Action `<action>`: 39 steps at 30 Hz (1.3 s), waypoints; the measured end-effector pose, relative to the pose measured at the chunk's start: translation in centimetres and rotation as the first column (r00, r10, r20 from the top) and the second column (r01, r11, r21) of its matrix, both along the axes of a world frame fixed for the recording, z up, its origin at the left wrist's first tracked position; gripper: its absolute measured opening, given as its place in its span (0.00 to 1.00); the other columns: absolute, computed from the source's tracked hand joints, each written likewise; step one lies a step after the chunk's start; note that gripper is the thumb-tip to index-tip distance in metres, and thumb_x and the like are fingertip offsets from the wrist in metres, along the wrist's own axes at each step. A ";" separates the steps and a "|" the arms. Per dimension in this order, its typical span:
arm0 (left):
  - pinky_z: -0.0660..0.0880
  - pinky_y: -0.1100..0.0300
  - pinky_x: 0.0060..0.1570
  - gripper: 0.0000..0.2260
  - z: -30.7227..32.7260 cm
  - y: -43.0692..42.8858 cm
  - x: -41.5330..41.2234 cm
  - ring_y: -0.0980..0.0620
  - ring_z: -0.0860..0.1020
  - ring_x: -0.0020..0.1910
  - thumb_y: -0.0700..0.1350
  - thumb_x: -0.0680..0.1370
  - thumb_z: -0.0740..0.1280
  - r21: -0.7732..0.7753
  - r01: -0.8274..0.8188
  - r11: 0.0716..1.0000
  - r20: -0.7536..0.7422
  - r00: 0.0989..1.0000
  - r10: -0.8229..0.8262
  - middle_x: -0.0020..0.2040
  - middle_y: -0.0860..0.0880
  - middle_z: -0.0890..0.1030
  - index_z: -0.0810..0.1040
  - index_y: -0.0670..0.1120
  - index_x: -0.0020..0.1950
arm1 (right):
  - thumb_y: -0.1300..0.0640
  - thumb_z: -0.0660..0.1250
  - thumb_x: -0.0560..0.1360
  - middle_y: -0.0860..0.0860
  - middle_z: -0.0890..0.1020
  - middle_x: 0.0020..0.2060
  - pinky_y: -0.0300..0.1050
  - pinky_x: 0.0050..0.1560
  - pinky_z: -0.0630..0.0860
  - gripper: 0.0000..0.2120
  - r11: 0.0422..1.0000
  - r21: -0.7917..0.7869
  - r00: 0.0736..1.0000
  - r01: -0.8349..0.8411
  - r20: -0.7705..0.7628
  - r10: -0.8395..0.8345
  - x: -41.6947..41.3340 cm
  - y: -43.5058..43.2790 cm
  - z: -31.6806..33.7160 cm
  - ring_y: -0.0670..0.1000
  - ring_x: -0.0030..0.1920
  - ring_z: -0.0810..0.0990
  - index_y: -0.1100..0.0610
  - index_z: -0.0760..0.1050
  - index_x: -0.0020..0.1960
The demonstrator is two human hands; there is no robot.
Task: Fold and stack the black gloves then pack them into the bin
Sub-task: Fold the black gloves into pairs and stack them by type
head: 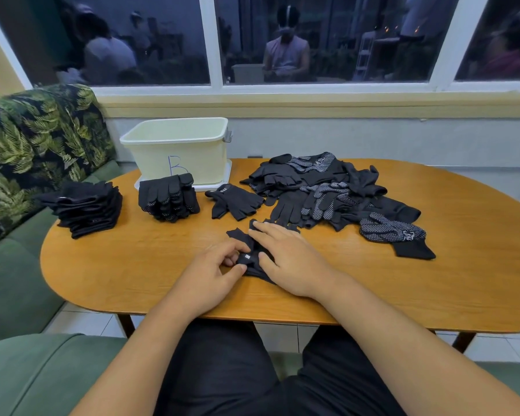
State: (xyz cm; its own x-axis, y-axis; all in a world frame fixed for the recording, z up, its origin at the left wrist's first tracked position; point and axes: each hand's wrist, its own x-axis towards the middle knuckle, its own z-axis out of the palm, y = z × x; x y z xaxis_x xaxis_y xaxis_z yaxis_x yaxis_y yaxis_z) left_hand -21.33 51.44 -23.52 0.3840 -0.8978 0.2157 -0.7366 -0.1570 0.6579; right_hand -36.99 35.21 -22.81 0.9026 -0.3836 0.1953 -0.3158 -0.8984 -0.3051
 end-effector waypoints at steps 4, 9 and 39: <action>0.69 0.72 0.51 0.11 0.0 -0.1 -0.1 0.60 0.77 0.54 0.45 0.81 0.72 -0.022 -0.021 1.000 0.007 1.000 0.021 0.51 0.59 0.79 0.82 0.59 0.61 | 0.46 0.53 0.87 0.45 0.53 0.87 0.53 0.85 0.45 0.29 1.000 0.005 0.992 -0.027 -0.124 0.028 0.6 -0.8 0.4 0.49 0.86 0.48 0.46 0.56 0.87; 0.72 0.64 0.54 0.08 -0.3 -0.2 -0.2 0.59 0.77 0.53 0.44 0.80 0.73 -0.041 -0.012 0.999 0.038 0.999 0.014 0.49 0.58 0.79 0.84 0.56 0.56 | 0.38 0.50 0.84 0.43 0.48 0.87 0.55 0.85 0.42 0.34 0.998 0.040 0.970 0.040 -0.241 -0.029 0.9 -1.6 0.4 0.47 0.86 0.43 0.44 0.49 0.88; 0.72 0.53 0.34 0.30 3.3 -6.1 0.5 0.48 0.75 0.31 0.73 0.77 0.63 0.406 -0.372 0.835 0.064 0.923 0.381 0.32 0.50 0.76 0.76 0.46 0.36 | 0.28 0.48 0.81 0.43 0.45 0.87 0.57 0.86 0.44 0.41 0.998 -0.044 0.984 0.044 -0.173 -0.051 -0.1 -3.0 -1.0 0.47 0.86 0.40 0.45 0.45 0.88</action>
